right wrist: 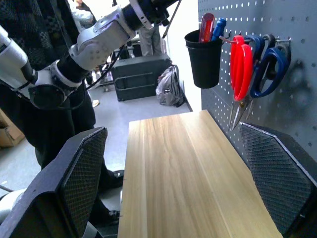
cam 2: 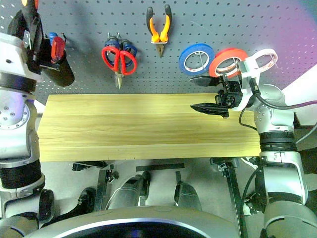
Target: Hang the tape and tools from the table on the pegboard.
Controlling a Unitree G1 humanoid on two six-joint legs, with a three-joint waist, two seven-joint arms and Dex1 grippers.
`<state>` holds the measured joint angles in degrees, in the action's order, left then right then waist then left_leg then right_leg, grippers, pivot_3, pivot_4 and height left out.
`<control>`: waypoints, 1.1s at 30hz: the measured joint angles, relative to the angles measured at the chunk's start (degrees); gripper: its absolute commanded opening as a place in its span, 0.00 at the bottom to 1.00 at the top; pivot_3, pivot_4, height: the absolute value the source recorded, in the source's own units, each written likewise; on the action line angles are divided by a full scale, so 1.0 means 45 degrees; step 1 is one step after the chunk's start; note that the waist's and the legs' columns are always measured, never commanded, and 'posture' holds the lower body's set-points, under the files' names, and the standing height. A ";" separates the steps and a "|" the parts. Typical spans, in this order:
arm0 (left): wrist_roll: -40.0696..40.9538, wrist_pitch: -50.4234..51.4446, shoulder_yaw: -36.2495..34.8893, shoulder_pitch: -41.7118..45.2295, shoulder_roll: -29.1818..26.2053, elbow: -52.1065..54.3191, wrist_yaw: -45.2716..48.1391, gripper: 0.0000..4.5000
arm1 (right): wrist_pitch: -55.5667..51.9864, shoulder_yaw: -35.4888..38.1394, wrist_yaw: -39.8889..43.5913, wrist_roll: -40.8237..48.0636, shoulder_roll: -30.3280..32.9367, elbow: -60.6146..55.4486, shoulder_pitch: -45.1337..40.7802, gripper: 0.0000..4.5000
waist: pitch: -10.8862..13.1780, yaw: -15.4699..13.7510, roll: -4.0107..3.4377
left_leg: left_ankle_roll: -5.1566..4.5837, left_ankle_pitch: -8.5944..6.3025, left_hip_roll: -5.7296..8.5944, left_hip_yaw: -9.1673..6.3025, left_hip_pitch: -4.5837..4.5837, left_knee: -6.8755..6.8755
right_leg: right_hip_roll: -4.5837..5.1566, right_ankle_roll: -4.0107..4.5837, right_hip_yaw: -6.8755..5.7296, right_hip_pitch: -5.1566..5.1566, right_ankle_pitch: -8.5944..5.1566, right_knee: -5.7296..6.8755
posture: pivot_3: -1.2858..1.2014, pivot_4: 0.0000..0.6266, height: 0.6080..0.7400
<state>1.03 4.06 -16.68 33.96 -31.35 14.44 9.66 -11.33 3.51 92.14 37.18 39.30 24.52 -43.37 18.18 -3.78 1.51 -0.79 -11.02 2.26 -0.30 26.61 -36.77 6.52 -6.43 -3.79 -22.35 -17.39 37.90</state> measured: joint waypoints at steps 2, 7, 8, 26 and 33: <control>-0.0002 -0.0651 -0.0014 0.0673 -0.0285 -0.0729 0.0059 0.14 | 0.0000 -0.0016 0.0001 -0.0023 -0.0019 0.0004 -0.0001 1.00 | -0.0002 0.0031 -0.0004 | -0.0001 -0.0001 0.0003 0.0011 -0.0002 -0.0039 | 0.0006 0.0000 0.0010 0.0010 0.0000 0.0018 | 0.54 0.30 1.00; -0.0088 -0.2193 0.0013 0.1480 -0.0540 -0.2921 0.0095 0.14 | -0.0053 -0.0009 0.0005 -0.0110 -0.0019 -0.0016 0.0005 1.00 | -0.0041 0.0065 -0.0001 | -0.0001 -0.0001 -0.0005 0.0016 -0.0021 -0.0063 | -0.0001 0.0009 0.0018 0.0009 0.0008 0.0060 | 0.54 0.31 1.00; -0.0098 -0.2516 0.0036 0.1594 -0.0540 -0.3335 0.0097 0.14 | -0.0075 -0.0004 0.0006 -0.0124 -0.0020 -0.0034 0.0008 1.00 | -0.0042 0.0073 -0.0001 | -0.0001 -0.0001 -0.0008 0.0015 -0.0021 -0.0063 | -0.0003 0.0010 0.0018 0.0006 0.0008 0.0061 | 0.54 0.31 1.00; -0.0388 -0.6173 0.0782 0.3522 -0.0566 -0.8369 0.0130 0.14 | -0.0774 0.0351 -0.0354 -0.0239 0.0022 -0.1073 0.0602 1.00 | -0.0044 0.0362 0.0002 | -0.0008 -0.0001 -0.0001 0.0018 -0.0012 -0.0077 | 0.0010 0.0007 0.0017 0.0000 0.0011 0.0069 | 0.52 0.36 1.00; -0.0636 -0.7249 0.1002 0.2949 -0.0549 -0.9366 0.0018 0.14 | -0.1075 0.0426 -0.0435 -0.0241 0.0171 -0.1468 0.0716 1.00 | -0.0043 0.0476 0.0001 | -0.0010 -0.0001 -0.0004 0.0021 -0.0015 -0.0079 | 0.0016 0.0007 0.0016 -0.0009 0.0011 0.0085 | 0.52 0.38 1.00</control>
<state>-1.83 -28.56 -12.17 47.22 -33.82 -27.70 9.74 -16.17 5.43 90.19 36.10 40.07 17.91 -40.15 17.98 -1.64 1.51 -0.83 -11.03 2.25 -0.21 26.54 -37.13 6.59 -6.40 -3.71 -22.39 -17.34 38.28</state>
